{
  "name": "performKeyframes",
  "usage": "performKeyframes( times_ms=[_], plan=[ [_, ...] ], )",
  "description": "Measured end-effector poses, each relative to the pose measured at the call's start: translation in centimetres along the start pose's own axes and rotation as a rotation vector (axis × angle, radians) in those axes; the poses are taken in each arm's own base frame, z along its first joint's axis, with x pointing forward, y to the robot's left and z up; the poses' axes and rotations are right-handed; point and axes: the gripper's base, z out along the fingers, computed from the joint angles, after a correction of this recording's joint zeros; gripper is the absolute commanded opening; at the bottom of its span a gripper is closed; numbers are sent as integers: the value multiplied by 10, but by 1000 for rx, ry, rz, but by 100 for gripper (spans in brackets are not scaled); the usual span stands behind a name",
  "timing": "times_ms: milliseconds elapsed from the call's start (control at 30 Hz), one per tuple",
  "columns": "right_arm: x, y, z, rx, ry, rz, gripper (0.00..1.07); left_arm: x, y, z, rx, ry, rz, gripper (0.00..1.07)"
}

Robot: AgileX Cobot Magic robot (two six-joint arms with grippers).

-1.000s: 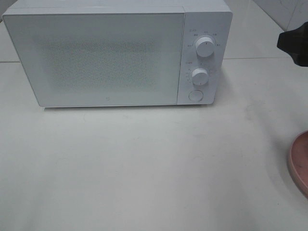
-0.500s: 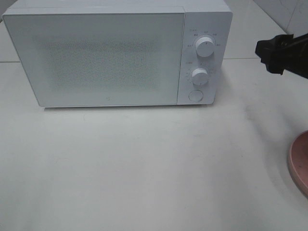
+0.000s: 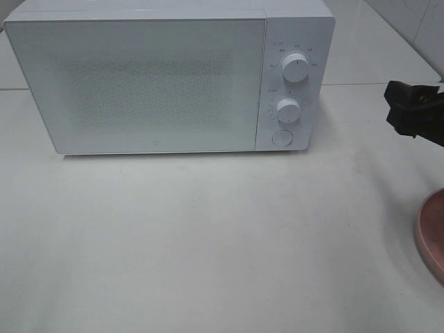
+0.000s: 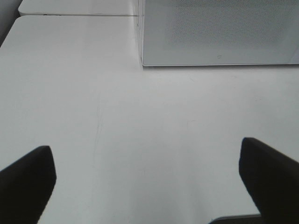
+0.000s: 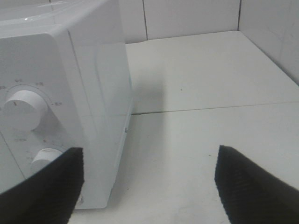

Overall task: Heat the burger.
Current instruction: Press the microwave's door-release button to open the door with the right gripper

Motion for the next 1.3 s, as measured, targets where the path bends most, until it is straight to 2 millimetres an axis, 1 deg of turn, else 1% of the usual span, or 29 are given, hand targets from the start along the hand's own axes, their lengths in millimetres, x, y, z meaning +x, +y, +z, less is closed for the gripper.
performKeyframes(
  times_ms=[67,133,233,300,333,400,433,500,600,667,700,733,767,800,833,867,900,933,1000,1033,1133,1300],
  plan=[
    [2,0,-2,7,-6,8,75,0,0,0,0,0,0,102],
    [6,7,-8,7,-28,5,75,0,0,0,0,0,0,102],
    [7,10,-9,2,-28,-8,75,0,0,0,0,0,0,102],
    [9,22,-12,-9,-34,-64,75,0,0,0,0,0,0,102],
    [9,22,-12,-9,-34,-64,75,0,0,0,0,0,0,102],
    [9,31,-14,-23,-47,-93,75,0,0,0,0,0,0,102],
    [9,31,-14,-23,-47,-93,75,0,0,0,0,0,0,102],
    [14,41,-14,-43,-49,-114,75,0,0,0,0,0,0,102],
    [18,44,-14,-48,-43,-123,75,0,0,0,0,0,0,102],
    [35,55,-11,-58,-14,-161,75,0,0,0,0,0,0,102],
    [35,55,-11,-58,-14,-161,75,0,0,0,0,0,0,102],
    [40,58,-11,-57,4,-168,75,0,0,0,0,0,0,102],
    [50,62,-10,-51,45,-182,75,0,0,0,0,0,0,102],
    [50,62,-10,-51,45,-182,75,0,0,0,0,0,0,102],
    [55,63,-10,-46,66,-188,75,0,0,0,0,0,0,102],
    [66,66,-11,-30,112,-202,75,0,0,0,0,0,0,102],
    [66,66,-11,-30,112,-202,75,0,0,0,0,0,0,102],
    [75,68,-11,-15,149,-217,75,0,0,0,0,0,0,102],
    [78,70,-11,-16,159,-222,75,0,0,0,0,0,0,102],
    [83,74,-10,-13,175,-230,75,0,0,0,0,0,0,102],
    [83,80,-7,-21,169,-226,75,0,0,0,0,0,0,102],
    [80,83,-3,-17,150,-206,75,0,0,0,0,0,0,102]
  ],
)
